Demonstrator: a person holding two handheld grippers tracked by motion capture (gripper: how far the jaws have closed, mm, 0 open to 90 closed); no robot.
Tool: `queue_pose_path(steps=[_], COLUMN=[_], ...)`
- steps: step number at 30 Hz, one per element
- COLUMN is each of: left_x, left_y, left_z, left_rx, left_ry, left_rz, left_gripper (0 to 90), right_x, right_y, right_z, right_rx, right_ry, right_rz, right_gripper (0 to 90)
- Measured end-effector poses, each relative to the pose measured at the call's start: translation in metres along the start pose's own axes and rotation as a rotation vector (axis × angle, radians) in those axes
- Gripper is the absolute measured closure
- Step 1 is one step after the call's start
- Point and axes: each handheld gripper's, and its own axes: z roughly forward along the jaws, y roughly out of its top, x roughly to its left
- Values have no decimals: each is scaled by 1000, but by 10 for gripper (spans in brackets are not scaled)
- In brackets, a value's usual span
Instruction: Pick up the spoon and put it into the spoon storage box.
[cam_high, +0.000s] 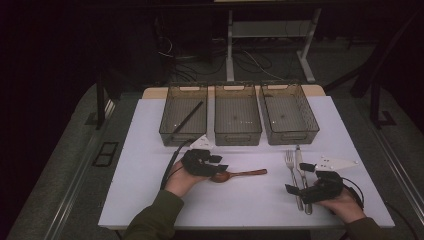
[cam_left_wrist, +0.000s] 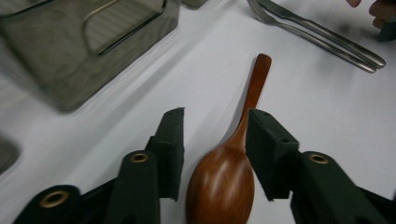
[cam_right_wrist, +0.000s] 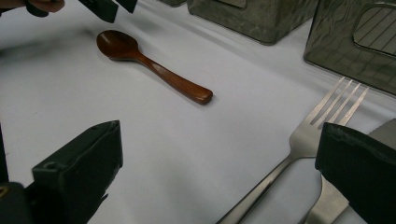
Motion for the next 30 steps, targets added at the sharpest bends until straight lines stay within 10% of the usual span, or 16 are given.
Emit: queue_pose_path(steps=[14, 30], left_x=[0, -4], left_y=[-20, -22], left_z=[0, 13], left_rx=[-1, 65], left_ry=[-4, 7], left_rz=[-35, 13], left_gripper=[447, 450], right_x=[0, 0], right_y=[0, 0], right_z=[1, 2], right_rx=[5, 3], right_ry=[-2, -2], right_rz=[-4, -8], right_gripper=[2, 2])
